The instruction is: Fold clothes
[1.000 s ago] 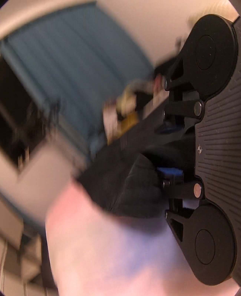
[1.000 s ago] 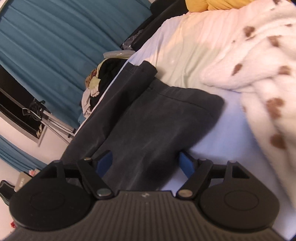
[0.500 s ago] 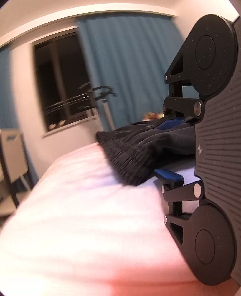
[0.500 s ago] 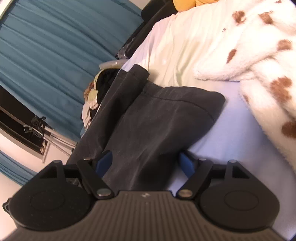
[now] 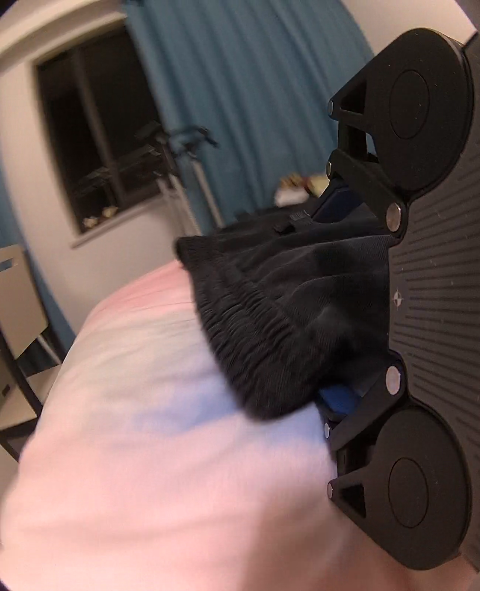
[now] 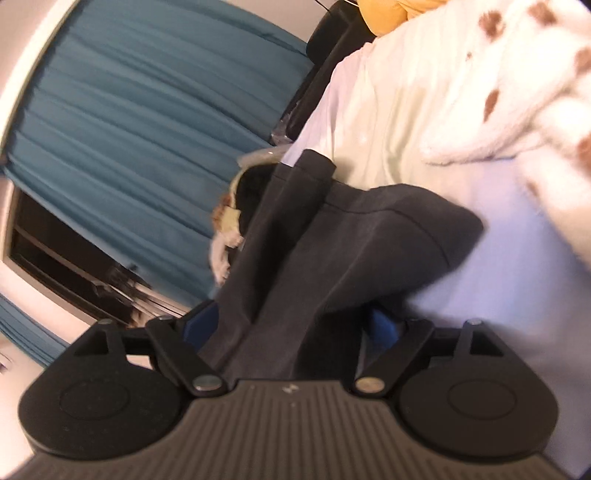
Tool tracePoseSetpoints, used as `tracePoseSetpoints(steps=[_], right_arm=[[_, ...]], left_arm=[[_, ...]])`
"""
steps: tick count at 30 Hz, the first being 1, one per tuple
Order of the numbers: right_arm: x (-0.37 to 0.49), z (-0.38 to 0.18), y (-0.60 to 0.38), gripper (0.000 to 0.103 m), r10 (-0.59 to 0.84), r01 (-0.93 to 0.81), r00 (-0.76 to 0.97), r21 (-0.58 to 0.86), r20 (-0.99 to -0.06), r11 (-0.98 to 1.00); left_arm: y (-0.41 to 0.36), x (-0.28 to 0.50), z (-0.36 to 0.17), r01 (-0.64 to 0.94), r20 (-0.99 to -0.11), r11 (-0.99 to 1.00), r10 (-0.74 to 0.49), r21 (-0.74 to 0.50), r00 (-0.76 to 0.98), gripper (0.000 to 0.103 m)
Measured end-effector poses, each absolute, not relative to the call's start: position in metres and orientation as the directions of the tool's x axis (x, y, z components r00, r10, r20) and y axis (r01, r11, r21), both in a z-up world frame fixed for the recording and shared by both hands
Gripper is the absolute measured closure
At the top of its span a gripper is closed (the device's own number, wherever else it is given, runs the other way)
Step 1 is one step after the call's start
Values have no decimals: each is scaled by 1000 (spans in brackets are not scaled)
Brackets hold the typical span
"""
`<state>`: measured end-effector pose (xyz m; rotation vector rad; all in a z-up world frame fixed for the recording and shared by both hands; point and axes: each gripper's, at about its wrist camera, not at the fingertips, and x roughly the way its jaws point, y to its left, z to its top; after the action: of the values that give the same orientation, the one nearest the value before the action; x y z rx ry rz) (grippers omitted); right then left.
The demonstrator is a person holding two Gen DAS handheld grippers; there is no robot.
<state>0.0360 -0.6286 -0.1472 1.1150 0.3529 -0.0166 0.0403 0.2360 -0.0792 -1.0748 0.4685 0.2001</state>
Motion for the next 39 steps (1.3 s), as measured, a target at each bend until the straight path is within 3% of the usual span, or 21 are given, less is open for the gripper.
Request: tracePoseSetpoints(steps=[1, 2, 5, 7, 9, 13, 18, 20, 25, 32, 39], right_arm=[[39, -148, -629, 20, 160, 198, 942, 874, -294, 444], [41, -147, -629, 23, 150, 221, 936, 865, -317, 451], [45, -149, -635, 54, 114, 310, 912, 843, -395, 440], [44, -148, -640, 92, 84, 358, 898, 828, -432, 432], [42, -143, -644, 95, 57, 393, 885, 806, -463, 442], [43, -104, -637, 97, 50, 348, 899, 779, -435, 521], [25, -48, -635, 97, 27, 228, 956, 798, -293, 558], [14, -47, -642, 97, 8, 243, 954, 792, -299, 561], [11, -88, -663, 97, 34, 367, 902, 806, -430, 465], [83, -53, -644, 97, 19, 386, 898, 806, -440, 448], [218, -29, -647, 97, -35, 447, 874, 774, -485, 449]], left_arm=[[232, 46, -76, -411, -503, 496, -60, -765, 862, 48], [232, 45, -74, -431, -521, 491, -56, -757, 852, 54], [237, 38, -64, -471, -549, 468, -38, -748, 835, 74], [240, 29, -48, -481, -554, 486, -9, -730, 832, 87], [242, 11, -28, -473, -541, 477, -7, -741, 841, 91], [238, -17, 16, -460, -522, 450, -18, -765, 852, 92], [233, -41, 39, -456, -516, 447, -17, -770, 856, 92], [236, -43, 28, -478, -533, 414, -21, -775, 846, 92], [246, -23, -5, -537, -576, 315, -37, -782, 817, 93], [251, 61, 36, -565, -600, 337, -2, -753, 800, 92], [250, 211, 51, -611, -650, 387, 37, -691, 759, 92]])
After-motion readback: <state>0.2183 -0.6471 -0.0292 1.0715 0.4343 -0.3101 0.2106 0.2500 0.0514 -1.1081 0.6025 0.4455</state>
